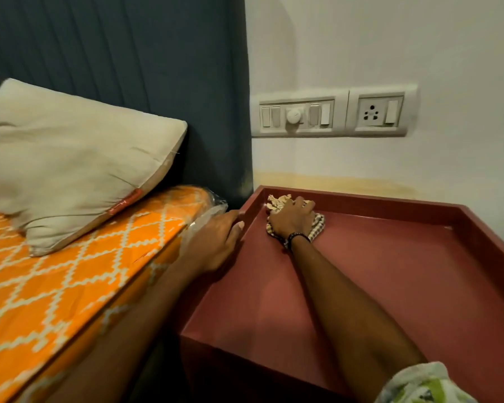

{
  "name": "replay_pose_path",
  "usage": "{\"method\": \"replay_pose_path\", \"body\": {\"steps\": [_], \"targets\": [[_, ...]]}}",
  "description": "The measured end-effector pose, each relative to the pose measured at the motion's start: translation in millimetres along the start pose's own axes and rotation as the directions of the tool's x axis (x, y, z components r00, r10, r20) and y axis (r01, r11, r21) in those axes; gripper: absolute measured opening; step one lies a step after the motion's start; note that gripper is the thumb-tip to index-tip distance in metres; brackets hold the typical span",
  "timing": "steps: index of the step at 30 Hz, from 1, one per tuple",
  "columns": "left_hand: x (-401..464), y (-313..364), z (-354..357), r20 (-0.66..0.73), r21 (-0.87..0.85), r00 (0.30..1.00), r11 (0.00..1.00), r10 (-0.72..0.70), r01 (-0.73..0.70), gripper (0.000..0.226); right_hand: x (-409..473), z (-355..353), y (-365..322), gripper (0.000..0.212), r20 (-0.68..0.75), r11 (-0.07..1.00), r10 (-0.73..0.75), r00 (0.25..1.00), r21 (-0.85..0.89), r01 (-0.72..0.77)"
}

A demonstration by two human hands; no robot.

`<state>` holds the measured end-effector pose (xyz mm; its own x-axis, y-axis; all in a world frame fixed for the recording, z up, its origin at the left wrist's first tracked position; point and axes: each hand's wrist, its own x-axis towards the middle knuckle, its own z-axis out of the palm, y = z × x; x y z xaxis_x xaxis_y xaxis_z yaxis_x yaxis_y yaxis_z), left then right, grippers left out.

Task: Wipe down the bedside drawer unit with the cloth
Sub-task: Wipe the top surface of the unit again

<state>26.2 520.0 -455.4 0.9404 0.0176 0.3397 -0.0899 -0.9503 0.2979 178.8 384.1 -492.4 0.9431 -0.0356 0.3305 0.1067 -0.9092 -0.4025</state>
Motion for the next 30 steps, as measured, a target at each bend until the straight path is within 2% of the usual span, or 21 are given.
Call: {"method": "replay_pose_path", "body": {"steps": [4, 7, 9, 11, 13, 15, 16, 17, 19, 25, 28, 30], "targets": [[-2, 1, 0, -0.040, -0.024, 0.999, 1.000, 0.004, -0.005, 0.047, 14, 8, -6, 0.048, 0.072, 0.982, -0.190, 0.979, 0.017, 0.190], [-2, 3, -1, -0.086, -0.044, 0.996, 0.999, -0.008, 0.004, 0.042, 16, 2, -3, 0.040, 0.162, 0.935, -0.350, 0.922, 0.111, 0.336], [-2, 3, -1, -0.088, -0.065, 0.996, 0.998, -0.012, 0.006, 0.043, 10, -8, 4, 0.035, 0.175, 0.887, -0.454, 0.873, 0.179, 0.425], [-3, 4, -1, -0.087, -0.078, 0.996, 0.997, -0.019, 0.012, 0.043, -3, -18, 16, 0.037, 0.208, 0.822, -0.544, 0.813, 0.328, 0.466], [-4, 4, -2, -0.085, -0.077, 0.996, 0.997, -0.027, 0.021, 0.043, -17, -24, 27, 0.043, 0.241, 0.727, -0.667, 0.705, 0.419, 0.544], [-5, 7, -3, -0.076, -0.080, 0.997, 0.996, -0.035, 0.029, 0.043, -22, -26, 32, 0.041, 0.298, 0.689, -0.719, 0.628, 0.423, 0.588], [-5, 8, -3, -0.074, -0.078, 0.996, 0.996, -0.039, 0.033, 0.043, -20, -26, 32, 0.041, 0.312, 0.688, -0.724, 0.616, 0.400, 0.606], [-6, 8, -3, -0.074, -0.071, 0.996, 0.997, -0.043, 0.037, 0.043, -15, -23, 33, 0.043, 0.313, 0.689, -0.724, 0.615, 0.389, 0.612], [-5, 9, -3, -0.080, -0.045, 0.996, 0.999, -0.035, 0.031, 0.042, -6, -21, 31, 0.048, 0.311, 0.739, -0.671, 0.673, 0.348, 0.577], [-3, 4, 0, -0.093, -0.028, 0.995, 0.999, -0.043, 0.040, 0.046, 18, -17, 17, 0.048, 0.270, 0.896, -0.428, 0.862, -0.002, 0.445], [-2, 4, 0, -0.106, -0.018, 0.994, 0.999, -0.041, 0.039, 0.046, 13, -3, -5, 0.041, 0.158, 0.953, -0.302, 0.940, 0.008, 0.304], [-2, 5, -1, -0.108, -0.019, 0.993, 0.999, -0.038, 0.037, 0.046, 12, 1, -11, 0.038, 0.140, 0.962, -0.273, 0.952, 0.055, 0.268]]}}
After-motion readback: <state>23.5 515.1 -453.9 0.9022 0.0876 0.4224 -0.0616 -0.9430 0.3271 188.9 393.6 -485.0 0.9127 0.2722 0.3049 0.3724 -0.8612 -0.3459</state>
